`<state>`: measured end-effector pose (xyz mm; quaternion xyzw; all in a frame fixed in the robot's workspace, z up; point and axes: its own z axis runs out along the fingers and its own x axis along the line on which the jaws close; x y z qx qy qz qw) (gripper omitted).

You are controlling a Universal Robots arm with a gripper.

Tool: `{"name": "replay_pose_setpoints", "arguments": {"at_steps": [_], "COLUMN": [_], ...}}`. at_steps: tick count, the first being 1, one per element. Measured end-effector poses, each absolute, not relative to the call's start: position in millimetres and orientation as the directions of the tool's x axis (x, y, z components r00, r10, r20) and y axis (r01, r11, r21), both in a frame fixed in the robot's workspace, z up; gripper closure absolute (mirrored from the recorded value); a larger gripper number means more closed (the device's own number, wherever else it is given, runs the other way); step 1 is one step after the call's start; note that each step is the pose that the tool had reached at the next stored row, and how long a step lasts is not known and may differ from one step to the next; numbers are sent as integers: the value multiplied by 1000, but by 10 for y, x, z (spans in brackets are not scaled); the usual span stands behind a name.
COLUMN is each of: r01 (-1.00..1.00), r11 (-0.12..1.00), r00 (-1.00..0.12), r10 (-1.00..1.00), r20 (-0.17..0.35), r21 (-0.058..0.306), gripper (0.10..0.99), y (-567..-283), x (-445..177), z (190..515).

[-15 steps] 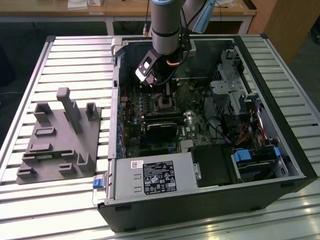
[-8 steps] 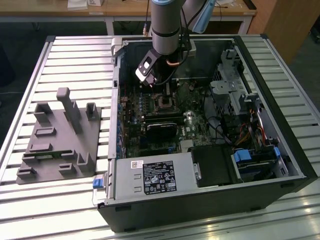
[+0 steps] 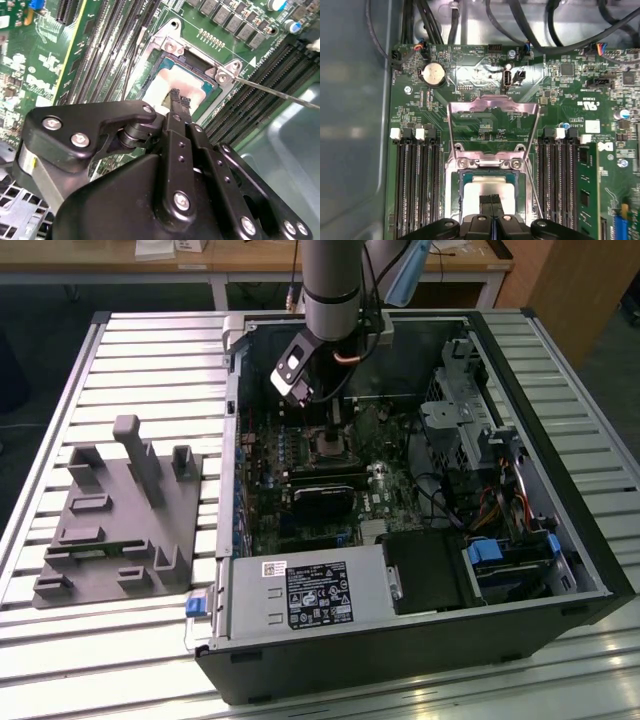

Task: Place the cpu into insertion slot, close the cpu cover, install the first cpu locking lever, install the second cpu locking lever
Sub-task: 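Place the cpu into insertion slot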

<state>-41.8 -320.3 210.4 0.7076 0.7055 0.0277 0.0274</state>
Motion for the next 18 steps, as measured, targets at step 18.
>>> {"name": "replay_pose_setpoints", "arguments": {"at_steps": [18], "r01": [996], "r11": [-3], "r00": [3], "r10": [1000], "r20": [1], "r21": [86], "gripper": [980], "y": [-3203], "x": [-418], "z": [2472]}}
